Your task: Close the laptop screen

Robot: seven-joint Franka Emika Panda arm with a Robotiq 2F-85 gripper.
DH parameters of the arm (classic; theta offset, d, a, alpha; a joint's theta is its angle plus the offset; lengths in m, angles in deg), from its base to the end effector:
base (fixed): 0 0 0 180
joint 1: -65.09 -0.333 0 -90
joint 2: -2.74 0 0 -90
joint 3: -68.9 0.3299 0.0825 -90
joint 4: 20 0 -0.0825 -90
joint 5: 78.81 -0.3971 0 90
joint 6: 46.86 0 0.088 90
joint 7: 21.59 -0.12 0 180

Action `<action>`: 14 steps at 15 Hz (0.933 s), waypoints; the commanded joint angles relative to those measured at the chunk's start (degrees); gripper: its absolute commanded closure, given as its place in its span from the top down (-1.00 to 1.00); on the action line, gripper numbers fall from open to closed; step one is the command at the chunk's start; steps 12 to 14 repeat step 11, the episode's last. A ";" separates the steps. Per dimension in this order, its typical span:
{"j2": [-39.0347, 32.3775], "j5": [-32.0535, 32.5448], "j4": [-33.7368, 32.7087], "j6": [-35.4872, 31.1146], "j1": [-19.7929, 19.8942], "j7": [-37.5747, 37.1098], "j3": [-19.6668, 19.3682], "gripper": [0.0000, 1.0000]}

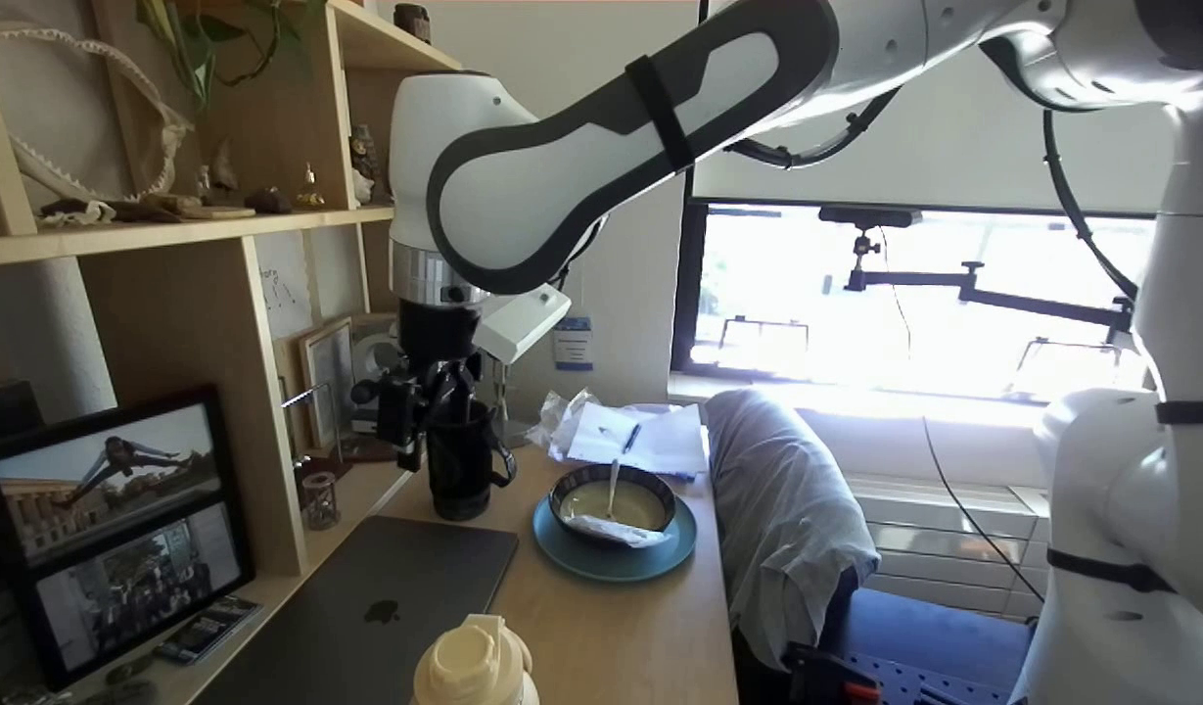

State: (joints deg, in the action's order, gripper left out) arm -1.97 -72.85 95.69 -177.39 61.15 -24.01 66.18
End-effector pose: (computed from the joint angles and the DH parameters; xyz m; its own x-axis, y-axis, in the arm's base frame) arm 0.6013 0.0097 0.4228 0.9832 0.0472 0.1765 0.0324 -0.9958 0.0861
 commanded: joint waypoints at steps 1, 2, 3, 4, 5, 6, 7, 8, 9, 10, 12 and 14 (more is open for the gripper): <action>2.95 1.14 0.49 3.45 0.99 0.33 1.31 1.00; 3.34 1.27 0.54 3.89 1.00 0.17 1.42 1.00; 3.63 1.45 0.64 4.03 0.98 0.06 1.52 1.00; 3.90 1.53 0.78 4.02 0.94 0.12 1.65 1.00; 2.05 0.61 -0.10 2.48 1.08 -0.04 1.63 1.00; 2.22 0.62 -0.10 2.57 1.07 -0.04 1.70 1.00; 2.30 0.62 -0.10 2.63 1.06 -0.04 1.74 1.00; 2.32 0.63 -0.10 2.67 1.06 -0.04 1.76 1.00; 2.32 0.63 -0.09 2.70 1.06 -0.04 1.76 1.00; 2.32 0.64 -0.08 2.72 1.06 -0.04 1.76 1.00; 2.32 0.64 -0.08 2.73 1.06 -0.04 1.76 1.00; 2.32 0.64 -0.08 2.73 1.06 -0.04 1.76 1.00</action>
